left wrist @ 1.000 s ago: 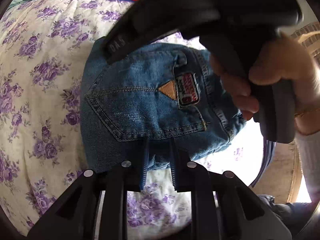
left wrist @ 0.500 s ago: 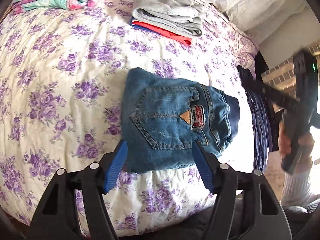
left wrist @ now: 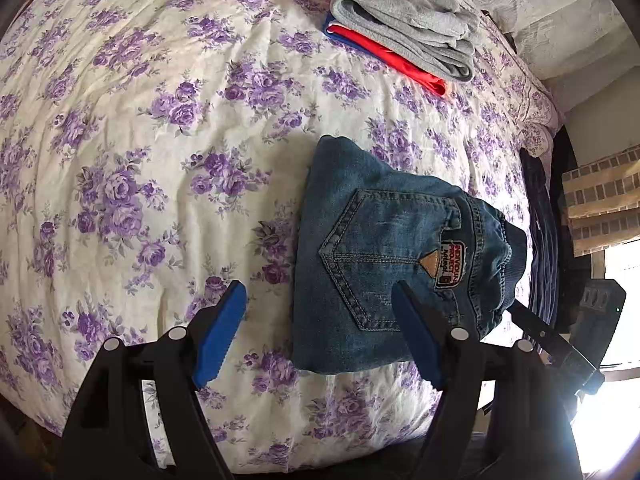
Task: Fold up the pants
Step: 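Lift the folded jeans off the bed with the right tool, then carry the jeans with the right tool over the grey and red clothes stack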
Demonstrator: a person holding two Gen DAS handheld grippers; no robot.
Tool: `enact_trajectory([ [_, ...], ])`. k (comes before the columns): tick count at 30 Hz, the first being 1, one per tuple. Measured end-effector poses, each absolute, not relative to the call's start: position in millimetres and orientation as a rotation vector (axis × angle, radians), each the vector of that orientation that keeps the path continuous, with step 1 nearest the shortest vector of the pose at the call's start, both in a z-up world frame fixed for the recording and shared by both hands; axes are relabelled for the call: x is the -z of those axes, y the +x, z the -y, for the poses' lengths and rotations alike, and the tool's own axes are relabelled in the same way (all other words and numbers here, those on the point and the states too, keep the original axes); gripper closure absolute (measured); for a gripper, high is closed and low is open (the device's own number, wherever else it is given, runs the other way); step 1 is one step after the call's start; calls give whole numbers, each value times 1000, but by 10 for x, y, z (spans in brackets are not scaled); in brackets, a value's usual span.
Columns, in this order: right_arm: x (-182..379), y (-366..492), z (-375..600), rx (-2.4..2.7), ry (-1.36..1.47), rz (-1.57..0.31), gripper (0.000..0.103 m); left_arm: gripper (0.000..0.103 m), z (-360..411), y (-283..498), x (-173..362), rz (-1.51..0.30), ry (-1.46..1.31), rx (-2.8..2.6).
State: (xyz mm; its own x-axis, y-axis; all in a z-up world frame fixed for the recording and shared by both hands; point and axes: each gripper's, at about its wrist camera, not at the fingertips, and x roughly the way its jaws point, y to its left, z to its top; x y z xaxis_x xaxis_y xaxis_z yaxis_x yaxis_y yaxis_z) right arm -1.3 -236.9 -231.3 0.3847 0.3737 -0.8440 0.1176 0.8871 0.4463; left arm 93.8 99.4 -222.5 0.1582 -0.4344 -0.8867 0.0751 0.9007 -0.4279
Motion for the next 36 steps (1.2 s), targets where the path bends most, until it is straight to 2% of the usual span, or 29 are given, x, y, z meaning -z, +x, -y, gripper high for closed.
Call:
enact_trajectory([
  [5, 2683, 81, 2314, -186, 575, -1261, 15, 30, -968, 879, 2167, -1369, -282, 378],
  [12, 2764, 108, 2389, -181, 641, -1287, 15, 30, -1116, 849, 2200, -1370, -315, 364],
  [15, 2908, 162, 2409, -206, 719, -1320, 15, 25, -1129, 892, 2293, -1399, -365, 393],
  [18, 3053, 191, 2430, -225, 769, -1317, 13, 26, -1066, 950, 2427, -1422, -364, 380],
  [21, 2954, 146, 2410, -234, 723, -1299, 42, 25, -989, 1033, 2570, -1452, -387, 397],
  [22, 2922, 125, 2427, -237, 734, -1298, 45, 25, -952, 1060, 2617, -1464, -387, 406],
  [25, 2923, 93, 2486, -243, 759, -1303, 47, 23, -828, 1140, 2791, -1507, -398, 437],
  [26, 2945, 92, 2494, -243, 769, -1302, 46, 16, -795, 1163, 2841, -1515, -410, 447],
  [29, 2968, 97, 2510, -247, 785, -1307, 42, 9, -739, 1247, 3022, -1554, -467, 460],
  [31, 3000, 111, 2519, -252, 801, -1312, 38, 9, -726, 1278, 3069, -1560, -524, 463],
  [32, 3049, 134, 2558, -256, 830, -1314, 34, 16, -695, 1282, 3042, -1551, -531, 484],
  [33, 3090, 163, 2563, -259, 863, -1313, 31, 33, -630, 1271, 3000, -1545, -527, 532],
  [35, 3128, 199, 2584, -268, 907, -1295, 29, 34, -525, 1234, 2904, -1526, -444, 531],
  [36, 3120, 209, 2582, -271, 911, -1285, 35, 37, -502, 1217, 2874, -1517, -418, 531],
])
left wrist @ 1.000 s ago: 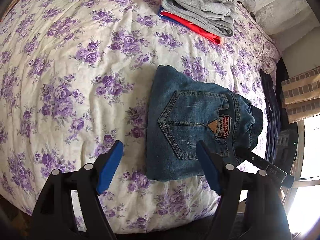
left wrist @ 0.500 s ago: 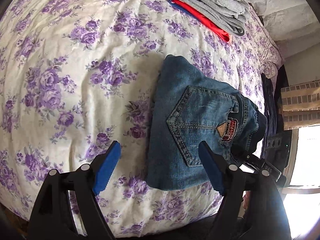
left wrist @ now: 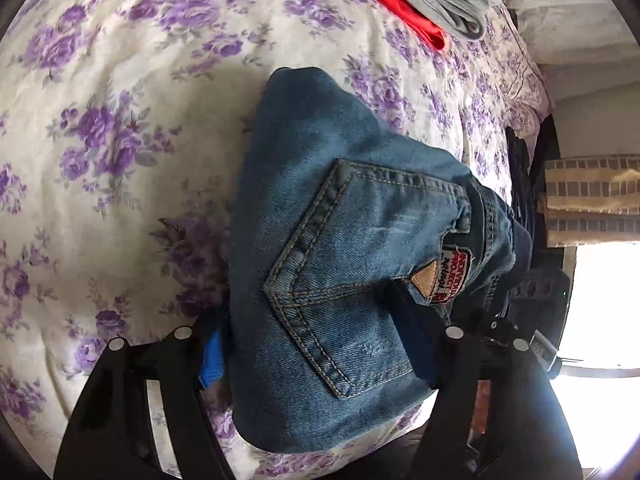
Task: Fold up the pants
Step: 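Carry the jeans with the right tool over the grey and red clothes stack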
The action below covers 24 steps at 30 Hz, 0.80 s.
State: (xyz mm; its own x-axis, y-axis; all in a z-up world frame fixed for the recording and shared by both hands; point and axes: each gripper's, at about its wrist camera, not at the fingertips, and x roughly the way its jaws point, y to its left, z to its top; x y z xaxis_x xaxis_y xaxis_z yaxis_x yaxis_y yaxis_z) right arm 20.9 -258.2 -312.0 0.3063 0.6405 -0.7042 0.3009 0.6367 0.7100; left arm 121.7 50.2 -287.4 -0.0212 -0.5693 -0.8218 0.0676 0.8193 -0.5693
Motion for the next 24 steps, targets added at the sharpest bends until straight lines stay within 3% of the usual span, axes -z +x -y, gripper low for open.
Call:
enact_trajectory([
  [2, 2992, 213, 2508, -267, 830, -1271, 48, 44, -519, 1199, 2823, -1509, -414, 521],
  [3, 2876, 225, 2452, -263, 774, -1262, 51, 51, -523, 1186, 2761, -1497, -412, 518],
  [6, 2482, 304, 2293, -242, 632, -1224, 55, 58, -515, 1158, 2438, -1427, -374, 545],
  [12, 1762, 936, 2241, -267, 526, -1087, 56, 58, -626, 1652, 1823, -1296, -405, 578],
  [18, 908, 2378, 2344, -278, 508, -941, 55, 56, -477, 3058, 896, -1155, -341, 604],
  [24, 801, 3565, 2547, -227, 516, -935, 55, 53, -189, 4425, 841, -1143, -252, 585],
])
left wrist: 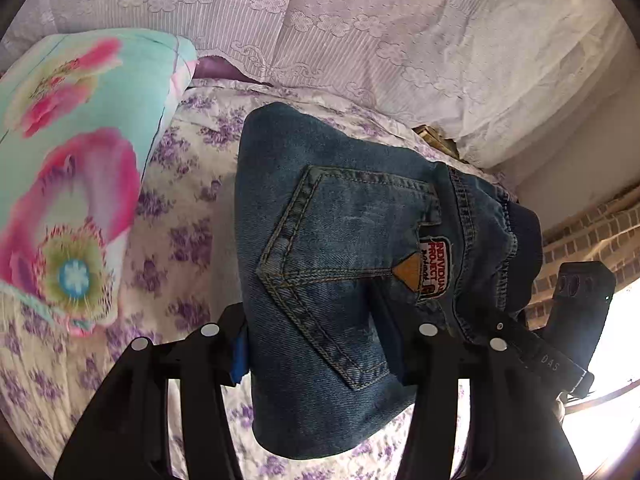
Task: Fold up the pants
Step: 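Carry the jeans with the right tool over the grey and red clothes stack, then lower the jeans onto the stack and open the right tool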
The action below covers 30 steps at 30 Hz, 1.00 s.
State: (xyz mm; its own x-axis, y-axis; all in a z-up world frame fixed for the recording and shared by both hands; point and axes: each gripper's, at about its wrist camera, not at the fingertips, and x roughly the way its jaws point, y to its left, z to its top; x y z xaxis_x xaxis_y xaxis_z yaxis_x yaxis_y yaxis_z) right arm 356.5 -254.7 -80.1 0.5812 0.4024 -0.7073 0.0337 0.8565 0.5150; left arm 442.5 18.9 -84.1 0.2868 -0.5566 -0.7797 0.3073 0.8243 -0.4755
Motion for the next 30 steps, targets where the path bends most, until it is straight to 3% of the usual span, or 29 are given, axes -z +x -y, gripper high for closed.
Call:
enact_trajectory([
  [5, 1600, 3834, 2633, -158, 553, -1078, 52, 51, -13, 4811, 1651, -1277, -222, 596],
  [7, 1943, 3782, 2661, -139, 570, -1084, 44, 39, 53, 4861, 2115, -1340, -183, 552],
  [9, 1975, 3746, 2712, -170, 605, -1018, 42, 10, -6, 4884, 2253, -1301, -214, 510],
  [11, 1912, 3767, 2706, -170, 594, -1030, 41, 10, -69, 4908, 2267, -1309, -267, 532],
  [16, 1437, 3672, 2565, -108, 482, -1041, 40, 13, -59, 4635, 1819, -1226, -142, 511],
  [19, 924, 3376, 2554, -21, 416, -912, 37, 12, -52, 4198, 1403, -1139, -55, 501],
  [23, 257, 2793, 2433, 112, 233, -766, 20, 8, -13, 3418, 873, -1035, 12, 462],
  [30, -1, 1733, 2158, 120, 103, -745, 16, 5, -35, 2086, 272, -903, -10, 381],
])
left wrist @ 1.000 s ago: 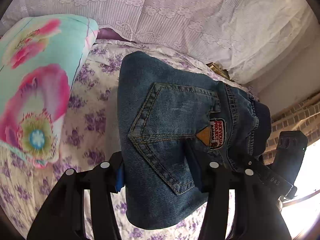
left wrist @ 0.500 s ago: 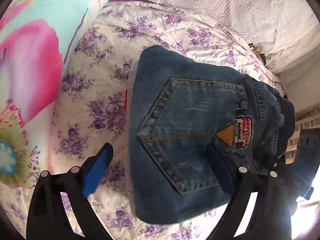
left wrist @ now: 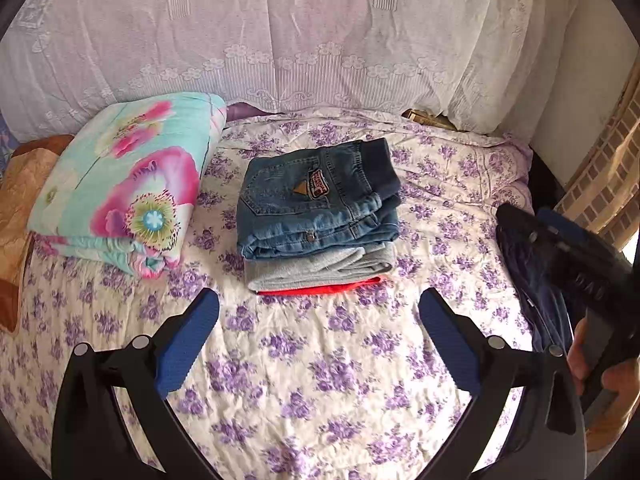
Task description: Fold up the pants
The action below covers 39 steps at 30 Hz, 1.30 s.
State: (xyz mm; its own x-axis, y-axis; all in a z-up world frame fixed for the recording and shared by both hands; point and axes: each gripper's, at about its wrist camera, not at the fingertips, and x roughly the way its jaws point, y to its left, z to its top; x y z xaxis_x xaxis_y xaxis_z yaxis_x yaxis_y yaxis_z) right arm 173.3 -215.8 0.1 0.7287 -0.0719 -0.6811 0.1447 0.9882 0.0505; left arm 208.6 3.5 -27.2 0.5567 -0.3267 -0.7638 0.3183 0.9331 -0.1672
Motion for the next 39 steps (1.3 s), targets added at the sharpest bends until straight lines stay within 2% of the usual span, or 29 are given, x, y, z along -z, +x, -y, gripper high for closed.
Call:
enact_trajectory([
  [6, 327, 832, 2071, 132, 134, -841, 16, 5, -72, 1207, 174, -887, 31, 261],
  [12, 450, 572, 2051, 155, 141, -899, 16, 5, -204, 755, 127, -870, 42, 183],
  [24, 107, 415, 1706, 123, 30, -823, 14, 5, -383, 552, -59, -827, 22, 122],
  [39, 62, 405, 1619, 95, 30, -823, 14, 5, -355, 587, -38, -848, 15, 129],
])
